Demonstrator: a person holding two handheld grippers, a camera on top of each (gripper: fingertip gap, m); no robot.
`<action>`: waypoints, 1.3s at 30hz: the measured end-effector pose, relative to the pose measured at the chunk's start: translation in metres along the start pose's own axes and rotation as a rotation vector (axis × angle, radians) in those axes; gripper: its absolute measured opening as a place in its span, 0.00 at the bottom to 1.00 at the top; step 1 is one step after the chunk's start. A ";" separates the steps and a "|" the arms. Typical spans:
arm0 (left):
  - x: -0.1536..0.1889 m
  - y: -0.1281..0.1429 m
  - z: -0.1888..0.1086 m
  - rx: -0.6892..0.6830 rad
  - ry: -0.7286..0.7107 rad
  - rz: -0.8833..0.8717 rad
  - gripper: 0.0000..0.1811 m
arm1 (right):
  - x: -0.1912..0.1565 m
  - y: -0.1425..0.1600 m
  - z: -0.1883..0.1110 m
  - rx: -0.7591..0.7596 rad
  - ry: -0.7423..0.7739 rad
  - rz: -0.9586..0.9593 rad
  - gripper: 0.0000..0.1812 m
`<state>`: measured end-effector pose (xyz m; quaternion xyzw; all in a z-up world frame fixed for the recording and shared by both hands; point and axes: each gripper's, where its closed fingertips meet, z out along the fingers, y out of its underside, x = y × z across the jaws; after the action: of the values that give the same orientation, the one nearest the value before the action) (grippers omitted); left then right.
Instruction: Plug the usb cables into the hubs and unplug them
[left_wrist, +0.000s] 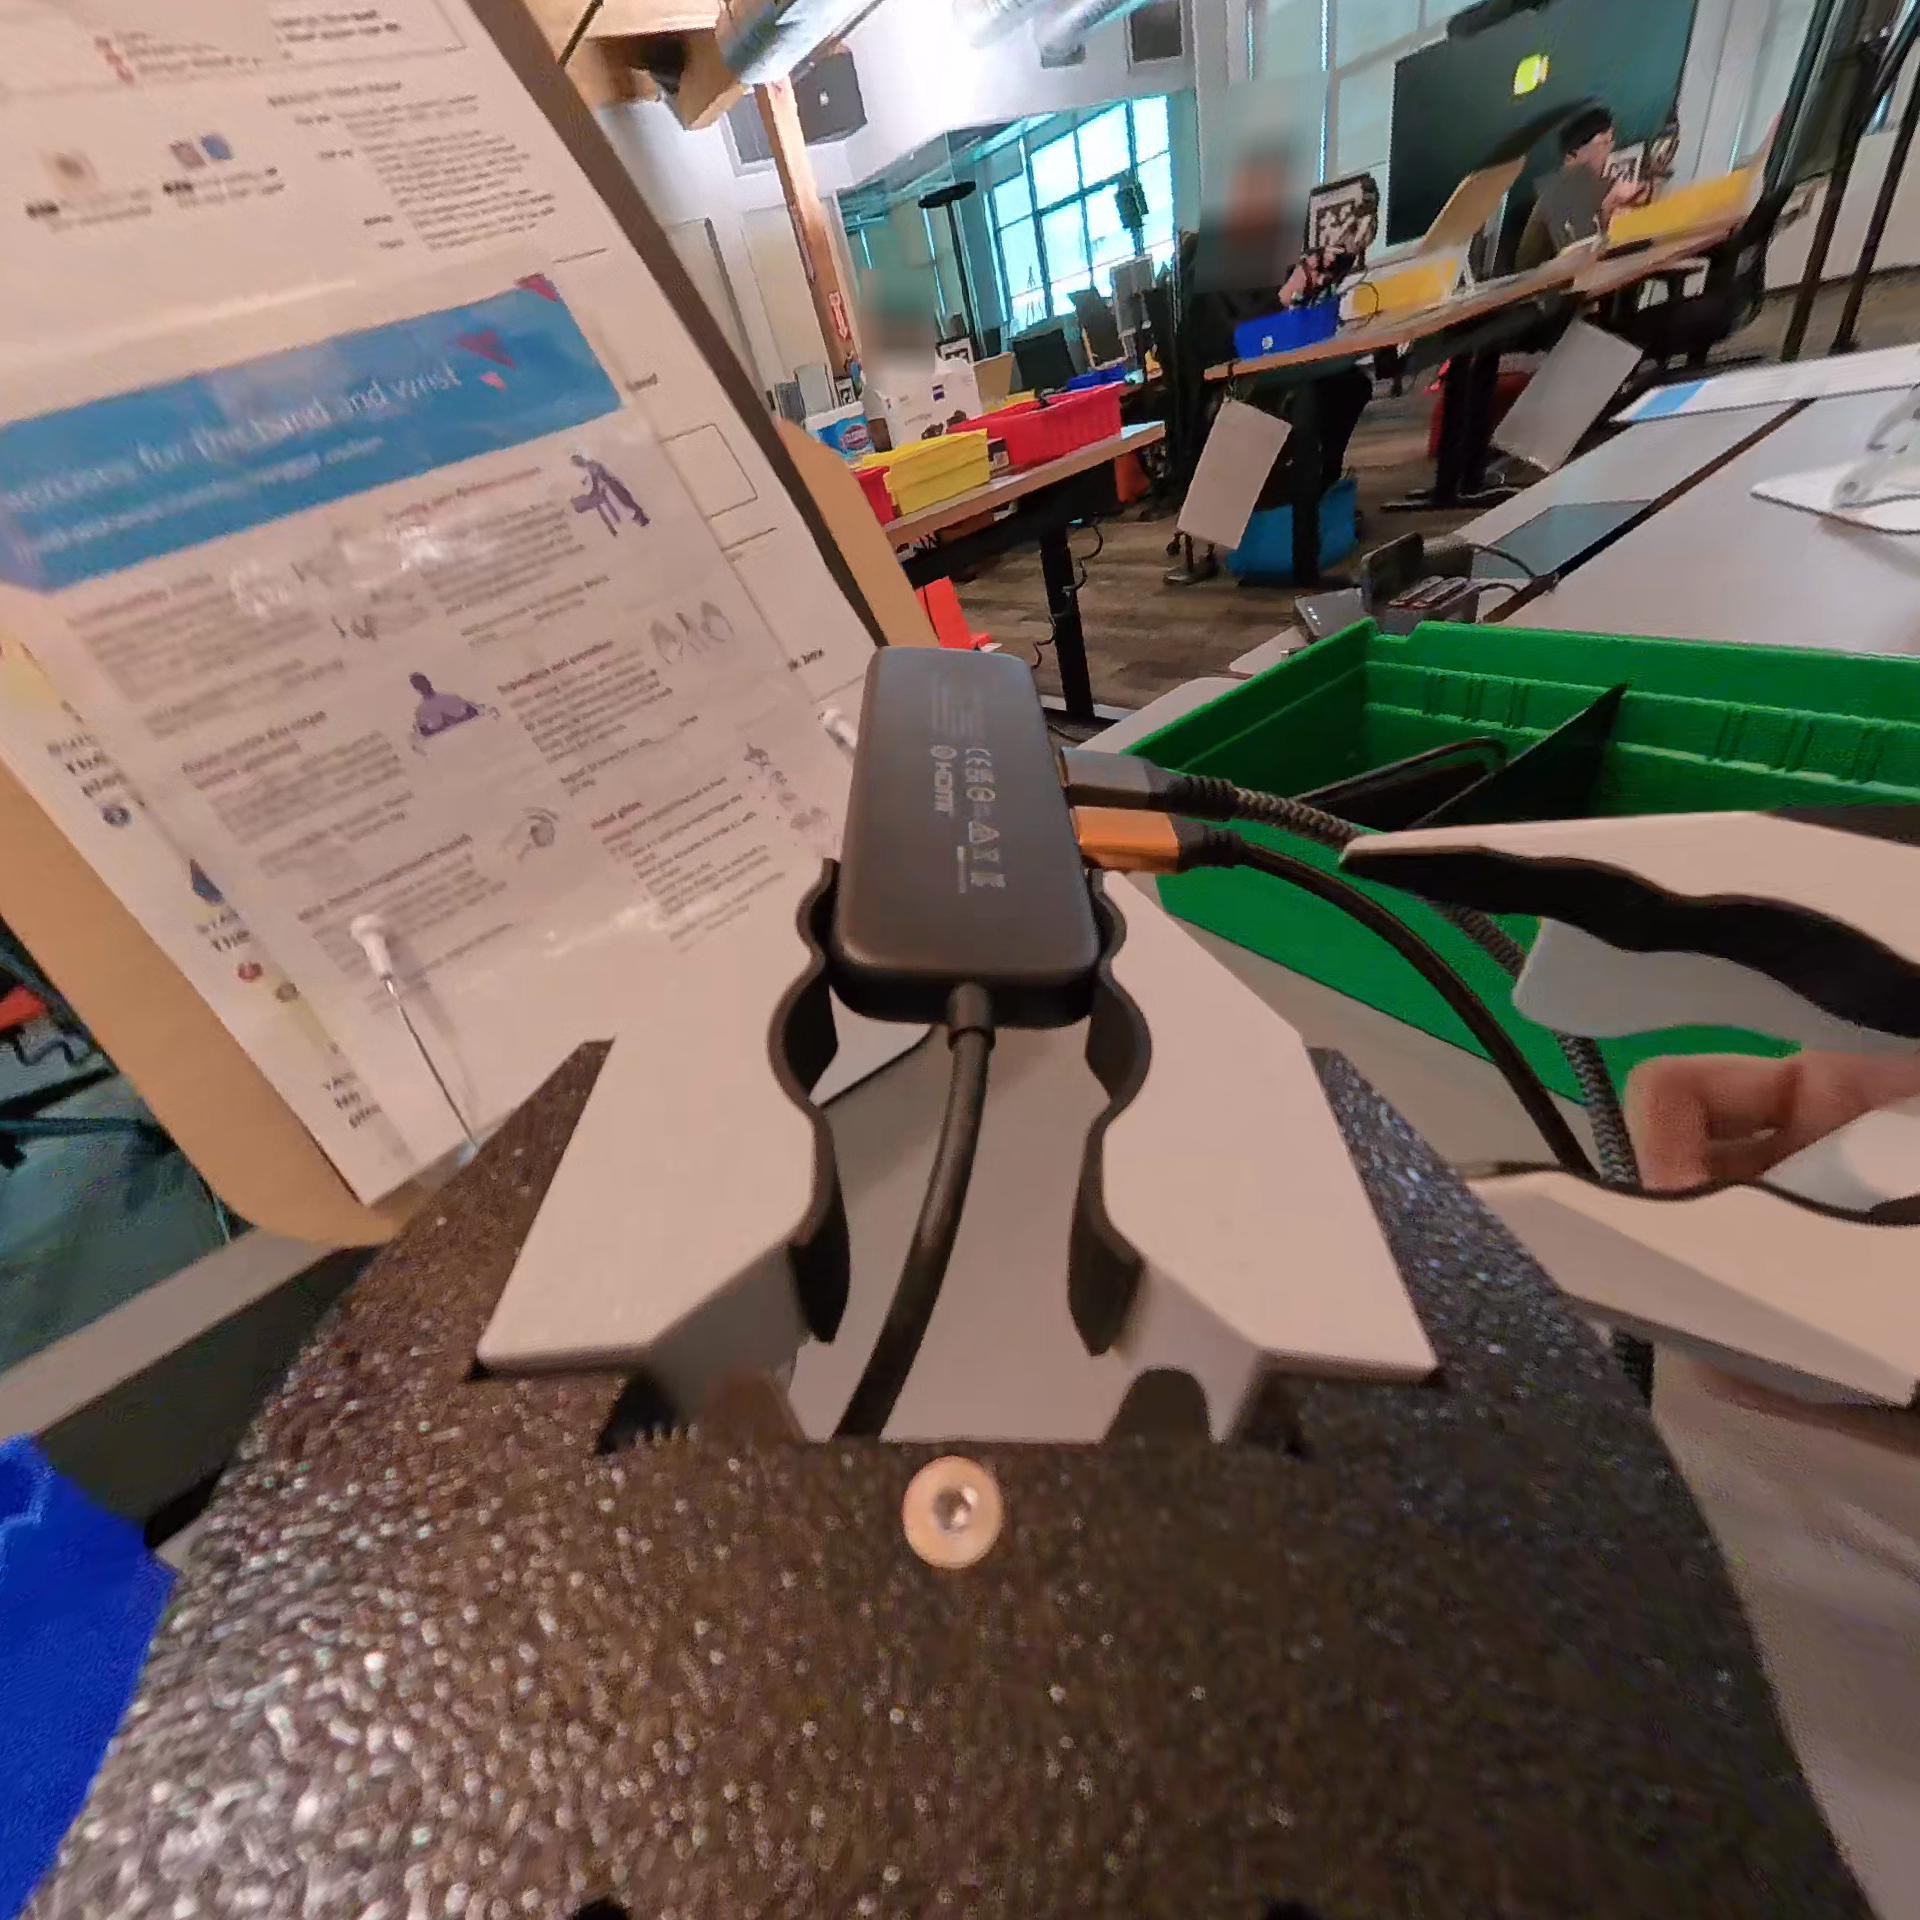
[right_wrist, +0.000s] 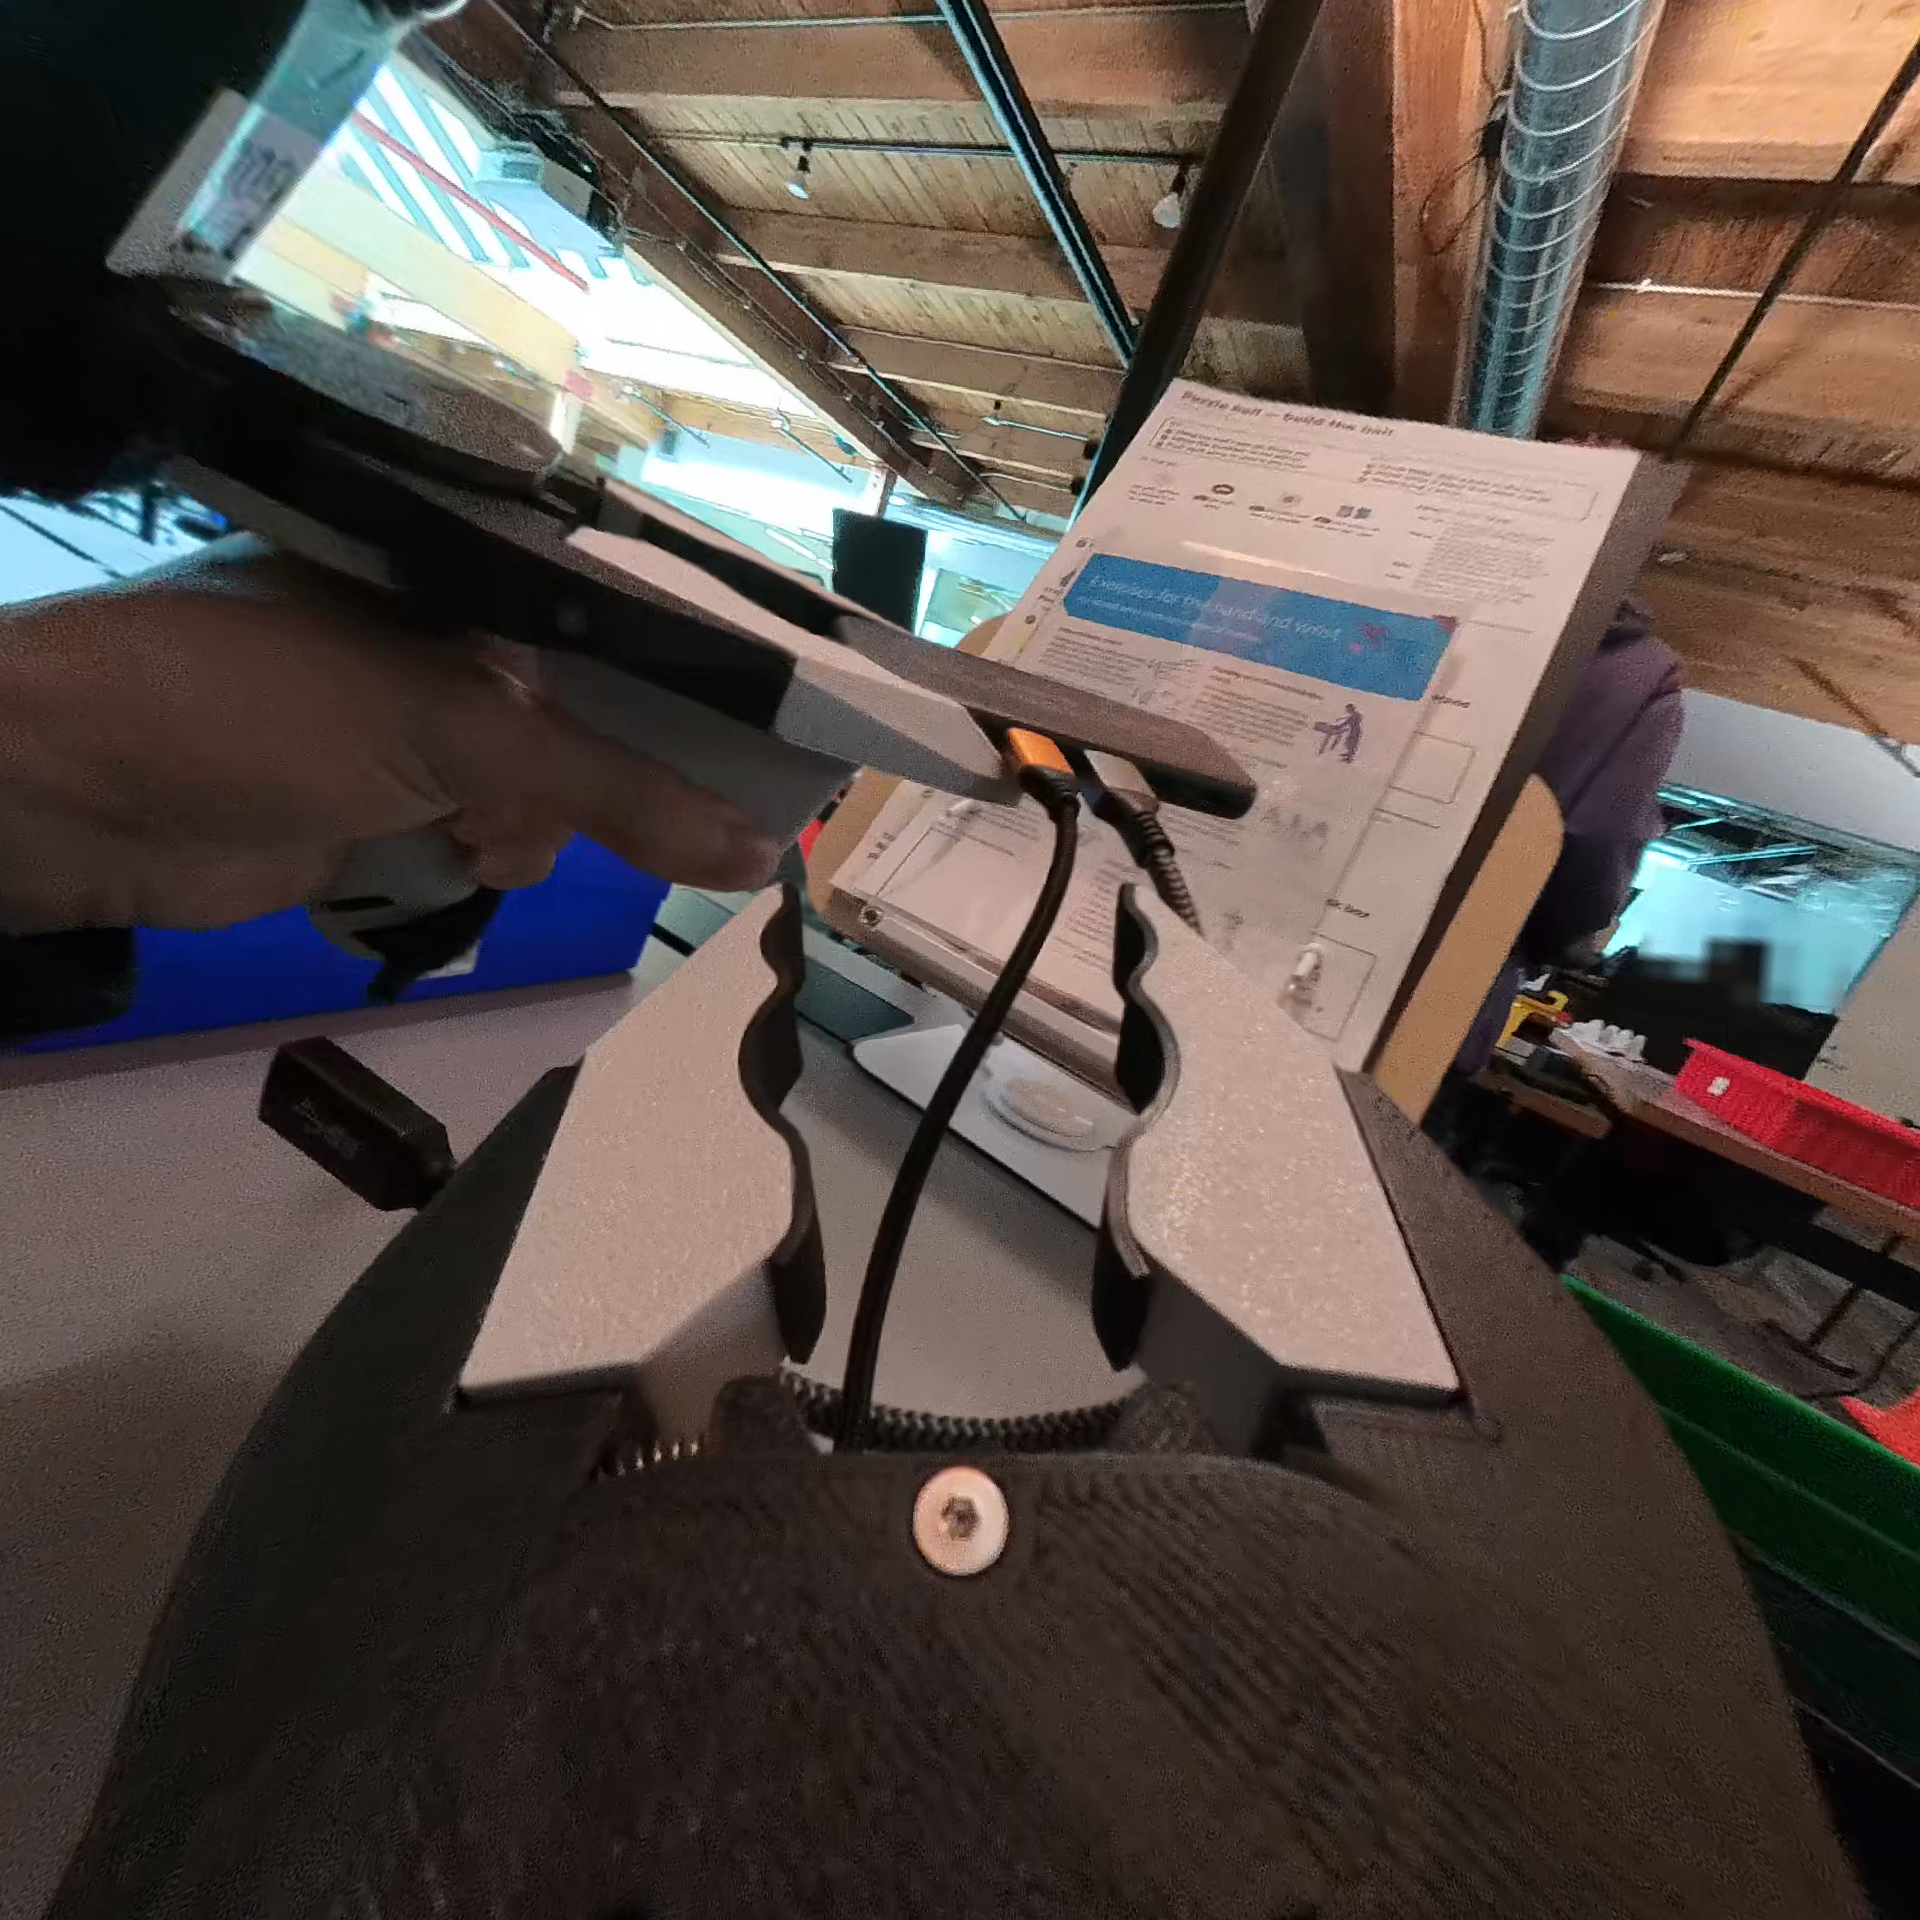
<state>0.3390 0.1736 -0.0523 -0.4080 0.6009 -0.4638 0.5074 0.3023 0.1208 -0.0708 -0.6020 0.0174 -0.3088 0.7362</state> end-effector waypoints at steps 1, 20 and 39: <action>-0.002 0.007 -0.001 -0.015 -0.006 -0.014 0.25 | -0.005 0.002 0.002 -0.002 -0.022 0.015 0.33; -0.011 0.086 -0.029 -0.066 -0.098 -0.257 0.25 | -0.057 0.047 0.014 -0.115 -0.151 0.114 0.23; -0.008 0.084 -0.030 -0.017 -0.116 -0.126 0.25 | -0.032 0.041 0.009 -0.157 -0.144 0.273 0.09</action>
<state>0.3094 0.2058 -0.1306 -0.4756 0.5476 -0.4651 0.5076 0.2980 0.1474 -0.1163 -0.6701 0.0702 -0.1600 0.7214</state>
